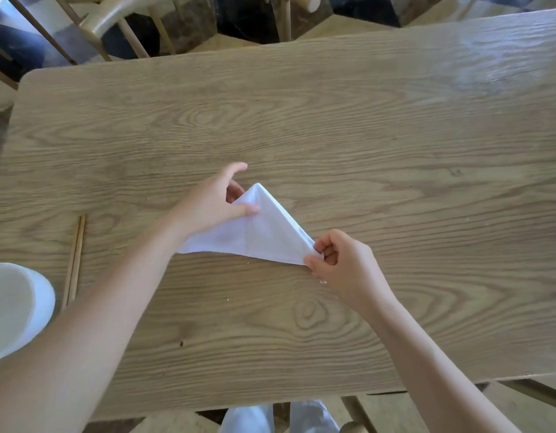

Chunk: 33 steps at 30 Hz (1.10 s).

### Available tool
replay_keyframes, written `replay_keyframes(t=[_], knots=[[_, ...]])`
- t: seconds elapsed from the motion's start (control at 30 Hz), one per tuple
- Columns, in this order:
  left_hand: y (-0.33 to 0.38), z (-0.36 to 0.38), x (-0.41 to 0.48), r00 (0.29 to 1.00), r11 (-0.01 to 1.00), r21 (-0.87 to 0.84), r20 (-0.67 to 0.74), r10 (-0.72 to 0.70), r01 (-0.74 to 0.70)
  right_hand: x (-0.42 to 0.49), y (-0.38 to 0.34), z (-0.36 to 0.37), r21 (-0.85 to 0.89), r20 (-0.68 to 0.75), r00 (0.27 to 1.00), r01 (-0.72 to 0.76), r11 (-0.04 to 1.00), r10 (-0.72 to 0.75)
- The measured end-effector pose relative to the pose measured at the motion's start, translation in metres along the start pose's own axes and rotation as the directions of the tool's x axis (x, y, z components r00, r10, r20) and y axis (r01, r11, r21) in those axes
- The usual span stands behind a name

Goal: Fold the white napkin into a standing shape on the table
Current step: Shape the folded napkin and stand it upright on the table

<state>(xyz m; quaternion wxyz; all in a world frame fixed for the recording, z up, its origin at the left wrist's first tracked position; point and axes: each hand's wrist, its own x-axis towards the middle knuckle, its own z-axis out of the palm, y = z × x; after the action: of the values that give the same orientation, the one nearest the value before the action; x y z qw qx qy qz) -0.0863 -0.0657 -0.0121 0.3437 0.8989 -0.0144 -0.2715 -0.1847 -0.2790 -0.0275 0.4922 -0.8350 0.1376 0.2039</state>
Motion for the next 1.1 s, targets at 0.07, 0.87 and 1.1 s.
replay_keyframes(t=[0.07, 0.87, 1.1], knots=[[-0.003, -0.009, -0.004, 0.994, 0.992, -0.114, 0.091, 0.057, -0.046, -0.002, 0.002, 0.001, 0.006, -0.002, 1.0, 0.025, 1.0, -0.025], [-0.019, 0.02, -0.064, 0.999, 0.768, -0.639, -0.029, 0.045, -0.053, 0.033, -0.016, -0.029, 0.425, 0.272, 0.956, -0.022, 0.905, -0.105], [-0.042, 0.031, -0.086, 0.958, 0.62, -0.731, 0.234, -0.165, 0.285, 0.049, -0.023, -0.041, 0.206, 0.382, 0.924, -0.114, 0.972, 0.028]])
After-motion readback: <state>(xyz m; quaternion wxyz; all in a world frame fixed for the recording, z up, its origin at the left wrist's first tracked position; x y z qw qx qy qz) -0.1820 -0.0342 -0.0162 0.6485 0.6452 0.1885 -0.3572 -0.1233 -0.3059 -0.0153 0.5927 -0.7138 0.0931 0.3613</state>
